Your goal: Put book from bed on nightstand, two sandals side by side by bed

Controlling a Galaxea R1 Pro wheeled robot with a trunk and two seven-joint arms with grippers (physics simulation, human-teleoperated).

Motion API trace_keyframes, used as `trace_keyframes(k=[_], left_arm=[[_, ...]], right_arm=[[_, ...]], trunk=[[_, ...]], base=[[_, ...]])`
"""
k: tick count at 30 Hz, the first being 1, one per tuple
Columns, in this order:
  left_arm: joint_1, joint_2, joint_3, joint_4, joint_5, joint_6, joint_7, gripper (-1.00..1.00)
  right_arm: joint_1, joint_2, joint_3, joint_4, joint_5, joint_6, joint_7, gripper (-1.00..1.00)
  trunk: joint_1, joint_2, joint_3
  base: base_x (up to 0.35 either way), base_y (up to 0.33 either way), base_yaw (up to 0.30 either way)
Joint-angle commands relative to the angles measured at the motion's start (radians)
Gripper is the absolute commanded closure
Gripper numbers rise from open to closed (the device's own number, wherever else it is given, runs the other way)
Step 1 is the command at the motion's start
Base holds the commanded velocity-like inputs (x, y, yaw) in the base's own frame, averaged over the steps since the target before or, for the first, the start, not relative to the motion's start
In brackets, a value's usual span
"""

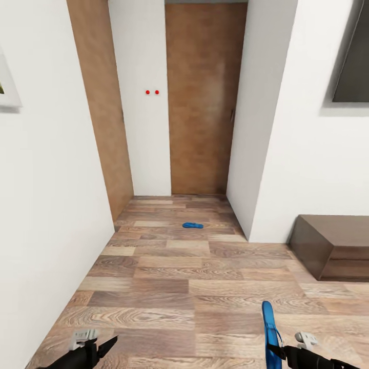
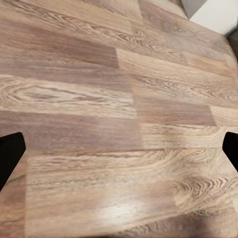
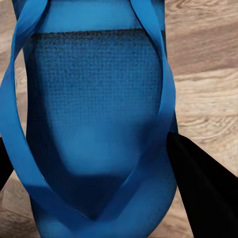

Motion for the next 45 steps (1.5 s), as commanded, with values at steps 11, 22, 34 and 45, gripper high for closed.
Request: trace_keyframes(k=[11,22,34,45], left_arm=[[-0.001,0.000,0.001,0.000,0.009,0.009,-0.001,-1.00],[-0.001,0.000,-0.001,0.000,0.009,0.009,-0.001,-1.00],[-0.001,-0.006,0.000,0.016,0.010,0.009,0.001,-1.00],[-0.001,-0.015,0.001,0.022,0.009,0.008,0.001,-1.00]], right_arm=[[0.000,0.000,-0.004,0.000,-0.007,0.011,0.004,1.00],[0.000,-0.001,-0.004,0.000,-0.008,0.011,0.004,1.00],[0.000,0.000,-0.004,0.001,-0.008,0.011,0.003,1.00],[0.000,-0.001,-0.004,0.001,-0.008,0.011,0.004,1.00]], trunk=[[0.000,0.000,-0.001],[0.000,0.000,-0.001],[0.000,0.000,-0.001],[0.000,0.000,-0.001]], base=[[0.000,0.000,0.291],[0.000,0.000,0.072],[0.182,0.000,0.000],[0.132,0.000,-0.084]])
